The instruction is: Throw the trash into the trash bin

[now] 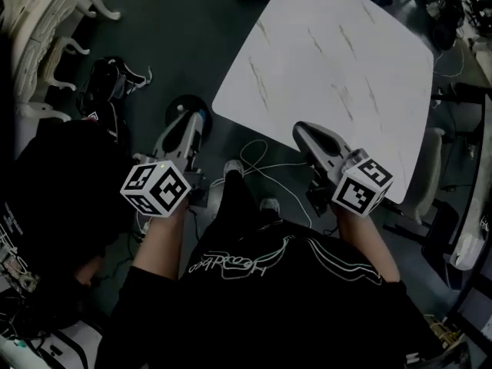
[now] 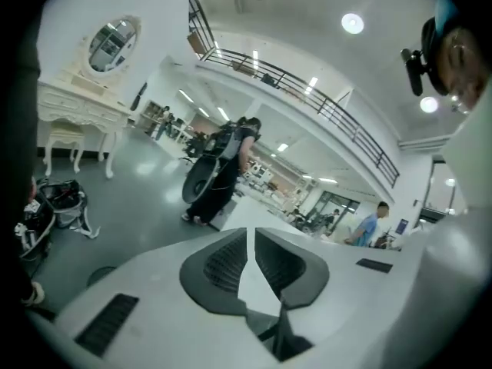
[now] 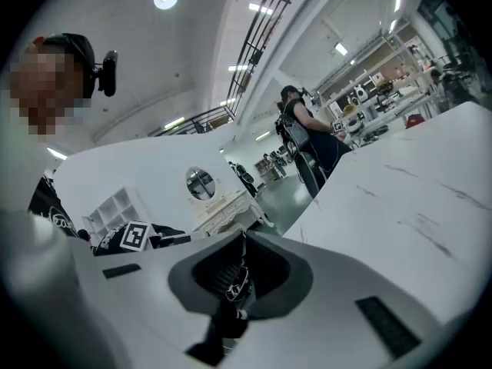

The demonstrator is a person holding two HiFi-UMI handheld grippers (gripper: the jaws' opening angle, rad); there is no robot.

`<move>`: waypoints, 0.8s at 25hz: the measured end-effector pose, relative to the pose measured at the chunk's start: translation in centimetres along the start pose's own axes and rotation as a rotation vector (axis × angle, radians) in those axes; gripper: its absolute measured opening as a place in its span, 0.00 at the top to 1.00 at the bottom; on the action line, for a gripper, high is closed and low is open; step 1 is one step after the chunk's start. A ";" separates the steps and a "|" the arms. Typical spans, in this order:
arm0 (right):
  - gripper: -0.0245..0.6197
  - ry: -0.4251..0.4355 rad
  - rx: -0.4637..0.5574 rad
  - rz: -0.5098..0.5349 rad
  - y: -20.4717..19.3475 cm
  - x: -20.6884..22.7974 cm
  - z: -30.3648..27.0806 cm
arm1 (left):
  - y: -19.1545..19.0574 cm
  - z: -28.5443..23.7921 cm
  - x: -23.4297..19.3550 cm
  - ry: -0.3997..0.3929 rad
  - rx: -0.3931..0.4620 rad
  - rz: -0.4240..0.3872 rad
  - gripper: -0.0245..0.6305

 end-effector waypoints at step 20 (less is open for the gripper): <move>0.91 0.082 0.198 0.289 1.0 -11.2 22.8 | -4.3 8.8 34.6 -0.518 0.014 -0.467 0.95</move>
Point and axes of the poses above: the fingertips, and each gripper's own axes: z backward along the fingers, x to its right, y out of its top, the point moved 1 cm from there along z, backward along the fingers, and after that the axes turned 9 degrees about -x, right-handed, at the moved point
